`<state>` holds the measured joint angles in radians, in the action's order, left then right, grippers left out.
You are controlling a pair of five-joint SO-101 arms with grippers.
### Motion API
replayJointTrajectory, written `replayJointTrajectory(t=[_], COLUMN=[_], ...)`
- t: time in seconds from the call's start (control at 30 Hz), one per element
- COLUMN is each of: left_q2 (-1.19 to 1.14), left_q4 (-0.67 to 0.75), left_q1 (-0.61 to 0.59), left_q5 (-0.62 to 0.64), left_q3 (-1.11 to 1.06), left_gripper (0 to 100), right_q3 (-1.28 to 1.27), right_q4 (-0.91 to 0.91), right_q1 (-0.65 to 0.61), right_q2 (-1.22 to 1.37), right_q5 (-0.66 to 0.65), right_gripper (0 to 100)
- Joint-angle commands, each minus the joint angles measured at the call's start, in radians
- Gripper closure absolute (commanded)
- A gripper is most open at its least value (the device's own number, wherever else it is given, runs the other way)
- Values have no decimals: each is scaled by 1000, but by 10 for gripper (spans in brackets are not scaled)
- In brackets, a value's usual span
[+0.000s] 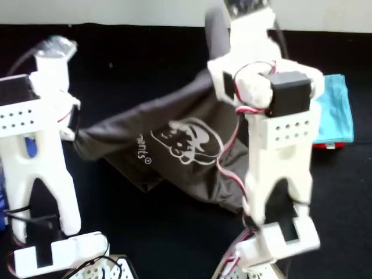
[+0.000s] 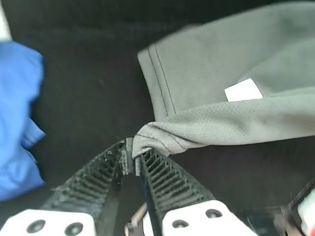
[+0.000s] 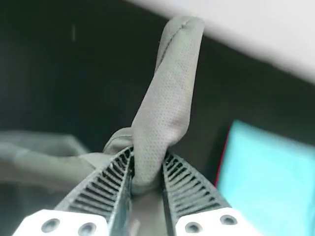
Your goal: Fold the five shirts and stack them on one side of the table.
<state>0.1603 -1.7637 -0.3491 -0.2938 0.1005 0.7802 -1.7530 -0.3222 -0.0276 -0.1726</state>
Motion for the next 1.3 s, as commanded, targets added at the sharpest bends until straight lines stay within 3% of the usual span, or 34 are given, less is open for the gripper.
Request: replayJointTrajectory(t=[0.0,0.23,0.37,0.5,0.6,0.73,0.83,0.97,1.27], left_q2=[31,31,31,31,31,30,30,30,31], left_q4=[-3,3,94,160,167,167,167,167,161], left_q1=[13,31,33,35,35,41,54,56,48], left_q5=[-3,-60,-89,-89,-89,-89,-87,-84,-84], left_q3=[-110,-334,-433,-486,-481,-479,-479,-483,-489], left_gripper=[992,991,991,991,991,991,991,991,991], right_q3=[-613,-1472,-1702,-1735,-1693,-1564,-1426,-1330,-1629], right_q4=[93,463,473,300,159,42,-5,8,255], right_q1=[12,10,12,12,12,12,12,13,88], right_q2=[-259,-616,-797,-958,-1044,-1109,-1113,-1109,-825], right_q5=[49,44,-25,-204,-278,-302,-301,-299,-299], right_gripper=[993,993,993,981,884,748,743,743,739])
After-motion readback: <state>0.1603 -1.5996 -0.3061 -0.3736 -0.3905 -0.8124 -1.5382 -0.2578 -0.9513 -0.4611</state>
